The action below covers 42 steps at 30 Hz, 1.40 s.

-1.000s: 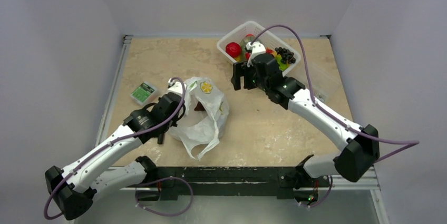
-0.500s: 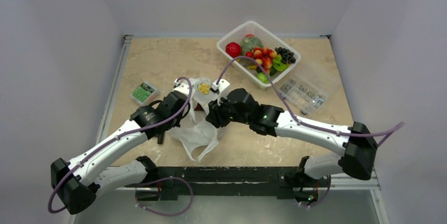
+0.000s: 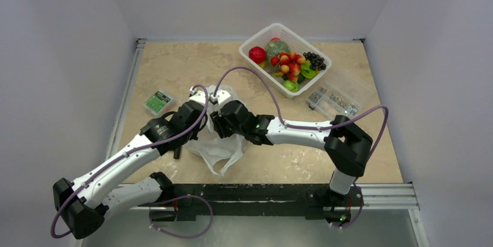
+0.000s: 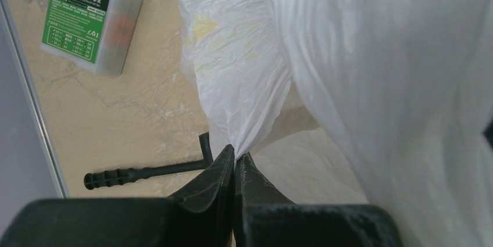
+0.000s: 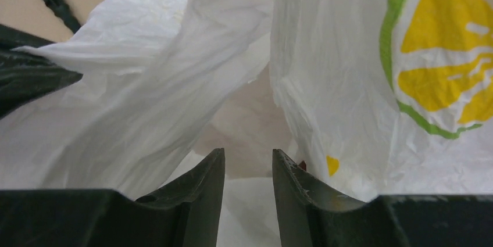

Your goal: Take the fake fruits out of the plastic bag

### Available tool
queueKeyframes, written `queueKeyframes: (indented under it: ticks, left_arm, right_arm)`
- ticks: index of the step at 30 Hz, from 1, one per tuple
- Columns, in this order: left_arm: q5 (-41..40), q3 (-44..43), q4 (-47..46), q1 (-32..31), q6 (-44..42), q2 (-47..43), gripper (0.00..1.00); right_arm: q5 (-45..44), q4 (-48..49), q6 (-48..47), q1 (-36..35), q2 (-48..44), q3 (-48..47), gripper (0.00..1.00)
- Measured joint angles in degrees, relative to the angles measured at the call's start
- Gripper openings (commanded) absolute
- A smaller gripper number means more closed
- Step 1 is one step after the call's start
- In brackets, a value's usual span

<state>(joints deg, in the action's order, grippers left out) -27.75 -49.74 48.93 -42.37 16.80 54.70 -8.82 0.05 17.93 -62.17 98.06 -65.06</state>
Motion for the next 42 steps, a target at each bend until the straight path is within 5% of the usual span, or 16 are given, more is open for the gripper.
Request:
queueKeyframes:
  ticks: [10,23,29,42]
  left_arm:
    - [-0.3,0.0,0.0,0.5,0.0,-0.1,0.0]
    - [-0.2,0.0,0.0,0.5,0.0,-0.6,0.0]
    - [-0.2,0.0,0.0,0.5,0.0,-0.7,0.0]
    - [-0.4,0.0,0.0,0.5,0.1,-0.7,0.0]
  right_arm:
    - [-11.5,4.9,0.1,-0.5,9.0,-4.7,0.43]
    - [-22.2,6.3,-1.1,-0.5,15.6,-8.8,0.73]
    - [-23.6,8.8,-2.4,-0.3,19.7,-9.5,0.76]
    - [-21.9,15.1,-5.9,0.9,23.4,-9.9,0.26]
